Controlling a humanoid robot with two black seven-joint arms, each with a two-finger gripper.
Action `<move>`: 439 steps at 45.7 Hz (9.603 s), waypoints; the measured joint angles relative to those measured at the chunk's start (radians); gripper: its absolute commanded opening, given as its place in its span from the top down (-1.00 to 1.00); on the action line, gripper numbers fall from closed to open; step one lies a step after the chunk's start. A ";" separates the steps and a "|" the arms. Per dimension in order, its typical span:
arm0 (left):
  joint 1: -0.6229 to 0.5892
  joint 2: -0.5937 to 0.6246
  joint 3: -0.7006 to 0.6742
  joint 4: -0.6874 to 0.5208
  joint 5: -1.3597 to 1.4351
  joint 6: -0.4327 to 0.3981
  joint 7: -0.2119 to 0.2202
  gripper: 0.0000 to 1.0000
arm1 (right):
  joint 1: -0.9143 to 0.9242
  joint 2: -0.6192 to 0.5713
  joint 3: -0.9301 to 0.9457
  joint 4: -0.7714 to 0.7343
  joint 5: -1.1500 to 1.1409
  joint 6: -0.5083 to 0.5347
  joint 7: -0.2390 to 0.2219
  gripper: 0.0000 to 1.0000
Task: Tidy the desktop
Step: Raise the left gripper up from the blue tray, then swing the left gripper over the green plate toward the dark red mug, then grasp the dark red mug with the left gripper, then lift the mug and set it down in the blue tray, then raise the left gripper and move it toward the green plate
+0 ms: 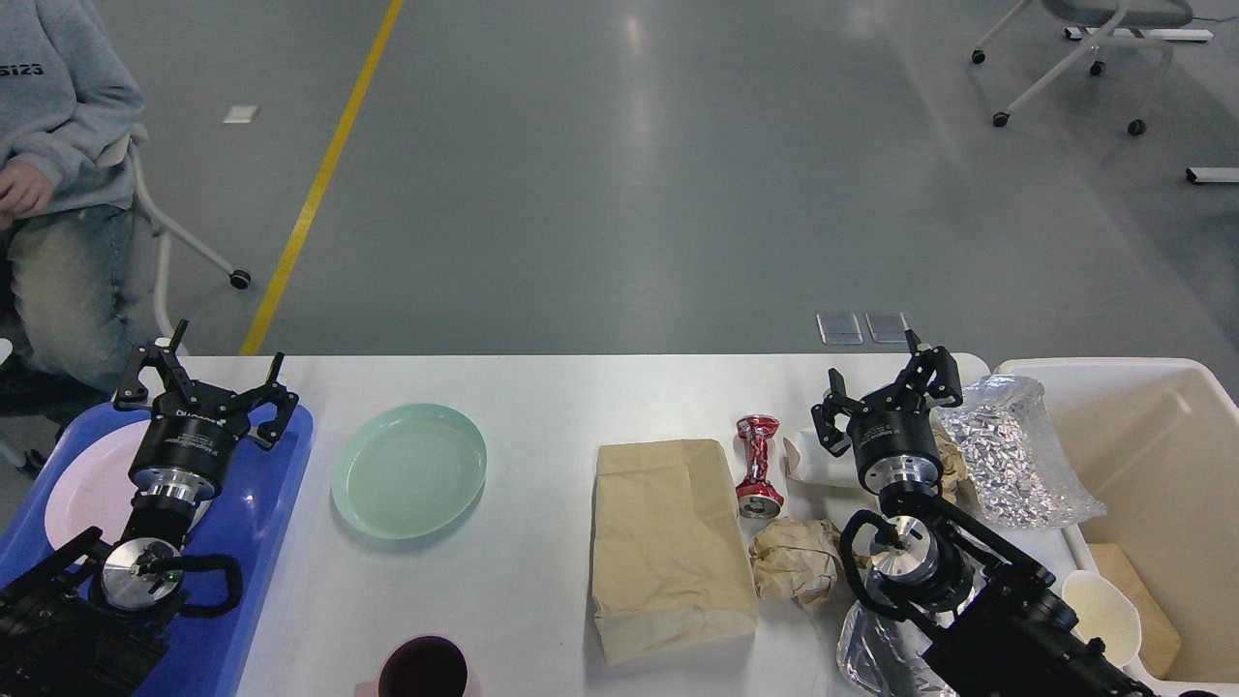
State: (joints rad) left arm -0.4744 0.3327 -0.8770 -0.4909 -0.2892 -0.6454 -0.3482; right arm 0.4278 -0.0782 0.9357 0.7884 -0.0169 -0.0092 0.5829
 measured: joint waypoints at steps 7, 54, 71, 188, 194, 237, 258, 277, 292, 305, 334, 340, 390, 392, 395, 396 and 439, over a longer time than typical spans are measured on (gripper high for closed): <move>0.004 0.000 0.008 -0.003 0.000 0.002 0.000 -0.97 | 0.000 0.000 0.000 0.000 0.000 0.000 0.000 -1.00; -1.033 0.317 1.784 -0.370 0.013 0.111 -0.005 -0.97 | 0.000 0.000 0.000 0.000 0.000 0.000 0.000 -1.00; -1.606 -0.009 2.207 -0.782 0.064 -0.006 -0.002 -0.97 | 0.000 0.000 0.000 0.000 0.000 0.000 0.000 -1.00; -1.126 -0.171 1.957 -1.089 0.762 0.411 0.607 0.32 | 0.000 0.000 0.000 0.000 0.000 0.000 0.000 -1.00; -1.120 -0.168 1.964 -1.089 0.766 0.406 0.607 0.70 | 0.000 0.000 0.000 0.000 0.000 0.000 0.000 -1.00; -1.473 -0.018 2.029 -1.117 0.540 0.016 0.595 1.00 | 0.000 0.000 0.000 -0.001 0.000 0.000 0.000 -1.00; -2.023 0.032 2.249 -1.184 0.451 -0.314 0.366 1.00 | 0.000 0.000 0.000 -0.002 -0.001 0.000 0.000 -1.00; -2.080 0.229 2.503 -1.065 0.478 -0.315 0.367 1.00 | 0.000 0.000 0.000 -0.002 0.000 0.000 0.000 -1.00; -1.568 0.550 2.343 -0.691 0.728 -0.315 0.364 0.99 | 0.000 0.000 0.000 0.000 0.000 0.000 0.000 -1.00; -0.989 0.617 1.828 -0.414 0.850 -0.314 0.365 0.99 | 0.000 0.000 0.000 0.000 0.000 0.000 0.000 -1.00; -0.718 0.522 1.625 -0.303 0.841 -0.314 0.370 0.96 | 0.000 0.000 0.000 0.000 0.000 0.000 0.000 -1.00; -0.698 0.508 1.624 -0.281 0.841 -0.315 0.370 0.94 | 0.000 0.000 0.000 0.000 0.000 0.000 0.000 -1.00; -0.859 0.614 1.747 -0.455 0.819 -0.202 0.354 -0.89 | 0.000 0.000 0.000 0.000 0.000 0.000 0.000 -1.00; -0.924 0.619 1.808 -0.473 0.818 -0.217 0.354 -0.89 | 0.000 0.000 0.000 0.000 0.000 0.000 0.000 -1.00; -1.042 0.621 1.922 -0.504 0.809 -0.230 0.354 -0.89 | 0.000 0.001 0.000 0.000 0.000 0.000 0.000 -1.00; -1.081 0.619 1.961 -0.516 0.804 -0.232 0.355 -0.89 | 0.000 0.001 0.000 0.000 0.000 0.000 0.000 -1.00; -2.342 0.074 2.466 -1.237 0.306 -0.249 0.359 -0.90 | 0.000 0.000 0.000 -0.002 0.000 0.000 0.000 -1.00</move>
State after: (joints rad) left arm -2.8162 0.4064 1.5889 -1.7274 0.0163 -0.8943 0.0110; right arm 0.4275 -0.0782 0.9357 0.7869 -0.0170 -0.0092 0.5829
